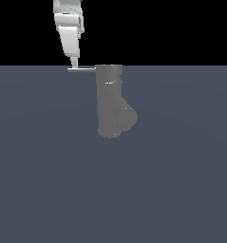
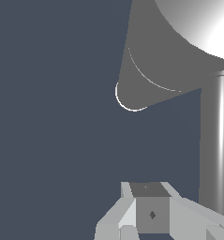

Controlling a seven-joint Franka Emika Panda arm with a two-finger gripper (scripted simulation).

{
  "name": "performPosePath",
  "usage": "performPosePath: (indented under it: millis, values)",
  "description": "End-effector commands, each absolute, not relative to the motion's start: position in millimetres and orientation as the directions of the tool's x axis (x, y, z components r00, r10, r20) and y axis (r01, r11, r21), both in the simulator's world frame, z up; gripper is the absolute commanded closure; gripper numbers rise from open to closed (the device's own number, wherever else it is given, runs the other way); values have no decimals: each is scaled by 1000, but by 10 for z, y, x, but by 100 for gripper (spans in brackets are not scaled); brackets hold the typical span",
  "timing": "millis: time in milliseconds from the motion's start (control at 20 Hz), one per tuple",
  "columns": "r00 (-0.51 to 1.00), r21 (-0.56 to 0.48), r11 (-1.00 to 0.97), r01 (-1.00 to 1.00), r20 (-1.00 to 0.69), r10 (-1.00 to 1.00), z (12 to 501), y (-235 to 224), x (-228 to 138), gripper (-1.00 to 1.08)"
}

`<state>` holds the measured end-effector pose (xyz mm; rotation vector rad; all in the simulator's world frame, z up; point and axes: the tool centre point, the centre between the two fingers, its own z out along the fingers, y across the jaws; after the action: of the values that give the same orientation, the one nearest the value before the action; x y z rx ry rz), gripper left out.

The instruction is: Turn on the faucet by rotating a designated handle.

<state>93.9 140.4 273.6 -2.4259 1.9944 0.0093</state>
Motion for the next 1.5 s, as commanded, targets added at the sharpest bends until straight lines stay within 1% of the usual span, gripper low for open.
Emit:
performPosePath:
  millis: [0,300,1450]
  values:
    - [181,0,-181,-984,-1,-984,2710,1418,964,108]
    - [180,1,-180,-984,0,-984,2703,1423,966,108]
    - [179,0,-179,-984,0,-984,2702,1287,404,108]
